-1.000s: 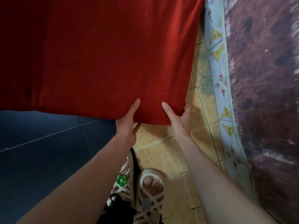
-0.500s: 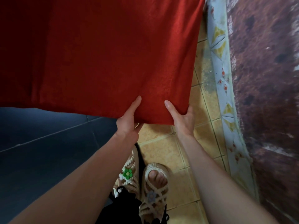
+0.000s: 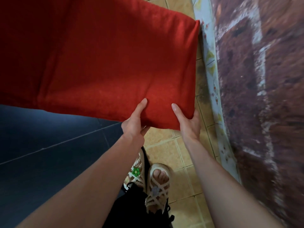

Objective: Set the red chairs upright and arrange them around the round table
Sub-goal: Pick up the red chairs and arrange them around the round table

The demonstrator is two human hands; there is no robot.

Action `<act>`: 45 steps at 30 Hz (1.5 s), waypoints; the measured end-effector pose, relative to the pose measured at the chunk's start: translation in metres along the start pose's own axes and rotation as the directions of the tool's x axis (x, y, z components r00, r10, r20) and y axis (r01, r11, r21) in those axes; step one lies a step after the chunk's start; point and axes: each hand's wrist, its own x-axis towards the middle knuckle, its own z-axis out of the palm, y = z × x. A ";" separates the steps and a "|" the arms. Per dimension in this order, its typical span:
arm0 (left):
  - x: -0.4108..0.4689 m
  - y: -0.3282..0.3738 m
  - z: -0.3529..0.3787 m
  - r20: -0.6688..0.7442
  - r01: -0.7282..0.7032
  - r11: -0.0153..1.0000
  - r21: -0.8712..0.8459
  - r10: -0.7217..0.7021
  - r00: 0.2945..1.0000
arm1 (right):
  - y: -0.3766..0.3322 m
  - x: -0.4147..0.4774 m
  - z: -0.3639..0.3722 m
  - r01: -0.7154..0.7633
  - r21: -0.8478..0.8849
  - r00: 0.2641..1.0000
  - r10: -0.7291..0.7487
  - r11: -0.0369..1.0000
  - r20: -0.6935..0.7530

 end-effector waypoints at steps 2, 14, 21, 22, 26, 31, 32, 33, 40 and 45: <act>-0.010 0.007 0.003 -0.005 0.000 1.000 0.006 0.000 1.000 | -0.012 -0.006 -0.002 -0.001 -0.002 1.000 0.001 1.000 -0.005; -0.078 0.067 0.038 -0.043 -0.011 1.000 0.022 0.012 0.999 | -0.090 -0.033 -0.011 0.033 0.011 0.996 -0.032 0.999 -0.088; -0.112 0.111 0.065 -0.035 -0.067 0.998 -0.011 0.067 0.997 | -0.151 -0.045 -0.013 0.043 0.003 0.989 -0.042 0.999 -0.143; -0.116 0.118 0.071 -0.040 -0.073 0.997 -0.030 0.071 0.997 | -0.159 -0.046 -0.013 0.049 -0.003 0.986 -0.049 0.999 -0.161; -0.124 0.144 0.097 -0.073 -0.120 0.985 -0.126 0.111 0.991 | -0.193 -0.042 -0.011 0.070 -0.007 0.972 -0.070 0.998 -0.224; -0.124 0.169 0.123 -0.047 -0.138 0.978 -0.155 0.132 0.990 | -0.232 -0.022 -0.012 0.122 0.098 0.980 -0.105 0.988 -0.166; -0.124 0.171 0.124 -0.042 -0.133 0.979 -0.152 0.128 0.991 | -0.234 -0.023 -0.012 0.118 0.122 0.982 -0.097 0.985 -0.164; -0.123 0.173 0.124 -0.043 -0.128 0.980 -0.152 0.123 0.992 | -0.238 -0.022 -0.011 0.103 0.155 0.986 -0.081 0.983 -0.147; -0.119 0.167 0.119 -0.036 -0.092 0.983 -0.161 0.087 0.996 | -0.237 -0.012 -0.023 -0.186 0.272 0.982 0.177 0.944 0.057; -0.113 0.160 0.110 0.018 -0.059 0.981 -0.185 0.063 0.998 | -0.231 -0.007 -0.030 -0.398 0.315 0.908 0.320 0.862 0.271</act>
